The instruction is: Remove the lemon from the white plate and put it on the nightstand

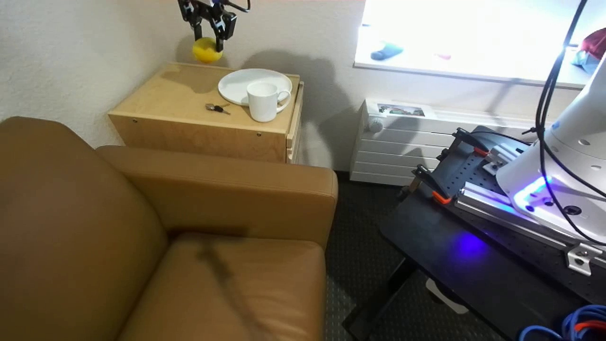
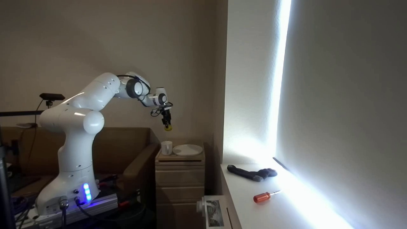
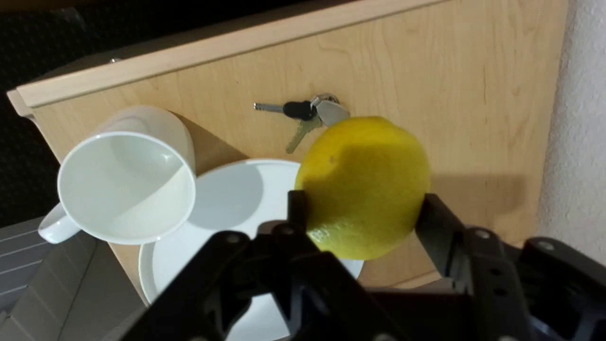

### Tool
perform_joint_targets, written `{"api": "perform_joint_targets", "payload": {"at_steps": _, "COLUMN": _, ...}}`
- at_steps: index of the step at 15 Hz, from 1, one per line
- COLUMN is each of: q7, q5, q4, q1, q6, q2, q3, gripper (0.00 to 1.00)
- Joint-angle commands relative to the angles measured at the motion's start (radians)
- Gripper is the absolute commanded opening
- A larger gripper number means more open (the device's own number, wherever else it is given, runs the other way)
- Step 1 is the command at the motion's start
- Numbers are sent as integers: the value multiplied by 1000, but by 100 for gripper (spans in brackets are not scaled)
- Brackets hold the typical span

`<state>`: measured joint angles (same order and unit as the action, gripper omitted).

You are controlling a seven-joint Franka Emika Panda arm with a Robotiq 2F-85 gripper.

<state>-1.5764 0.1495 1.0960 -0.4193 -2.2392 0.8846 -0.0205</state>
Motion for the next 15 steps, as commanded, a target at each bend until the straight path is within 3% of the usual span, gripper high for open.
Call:
{"api": "perform_joint_targets", "payload": {"at_steps": 1, "q7": 0, "q5": 0, "q4": 9, "q1": -10, "q6": 0, "q2": 0, "q3": 0, "gripper": 36}}
{"api": "perform_joint_targets", "payload": {"at_steps": 2, "q7": -2, "q5": 0, "q4": 14, "q1": -15, "q6": 0, "q2": 2, "q3": 0, "gripper": 61}}
{"api": "perform_joint_targets", "payload": {"at_steps": 5, "q7": -3, "q5": 0, "q4": 13, "q1": -15, "q6": 0, "q2": 5, "q3": 2, "gripper": 61}}
{"api": "perform_joint_targets", "payload": {"at_steps": 6, "q7": 2, "q5": 9, "q4": -6, "q1": -16, "q6": 28, "q2": 26, "q3": 9, "gripper": 36}}
{"api": "perform_joint_targets", "payload": {"at_steps": 8, "q7": -57, "q5": -7, "q4": -96, "q1": -36, "q6": 41, "q2": 108, "q3": 38, "gripper": 36}}
{"api": "perform_joint_targets", "payload": {"at_steps": 15, "q7": -256, "q5": -97, "q4": -369, "q1": -35, "q6": 12, "q2": 332, "q3": 2, "gripper": 36}}
